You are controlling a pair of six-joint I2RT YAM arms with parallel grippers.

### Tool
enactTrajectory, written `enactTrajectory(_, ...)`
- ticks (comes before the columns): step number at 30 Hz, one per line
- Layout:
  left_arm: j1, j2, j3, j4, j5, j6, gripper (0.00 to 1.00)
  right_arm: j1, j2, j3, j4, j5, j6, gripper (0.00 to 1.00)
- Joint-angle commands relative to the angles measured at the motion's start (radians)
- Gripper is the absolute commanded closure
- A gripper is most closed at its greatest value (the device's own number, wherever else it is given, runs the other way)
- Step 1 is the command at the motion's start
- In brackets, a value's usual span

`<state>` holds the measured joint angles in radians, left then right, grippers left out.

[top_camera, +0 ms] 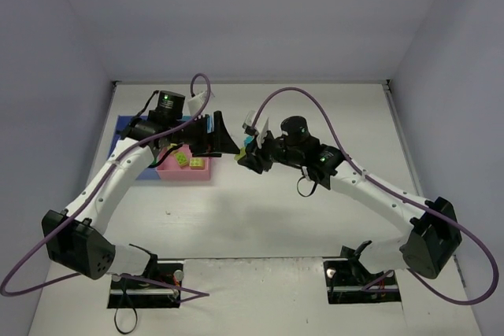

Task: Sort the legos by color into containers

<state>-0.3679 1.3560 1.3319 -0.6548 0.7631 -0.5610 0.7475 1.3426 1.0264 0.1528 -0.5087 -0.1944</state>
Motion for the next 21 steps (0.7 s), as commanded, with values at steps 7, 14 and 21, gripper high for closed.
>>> enactTrajectory(7,-0.055,0.028,0.067,0.014,0.022,0.004,0.25,0.010,0.007,0.063,0.021,-0.079,-0.046,0.91)
enactTrajectory(14,-0.080,0.071,0.087,0.012,-0.013,0.013,0.31,0.016,0.009,0.061,0.019,-0.085,-0.050,0.91)
enactTrajectory(21,-0.083,0.083,0.072,0.029,-0.010,0.016,0.44,0.016,0.003,0.063,0.017,-0.083,-0.048,0.90)
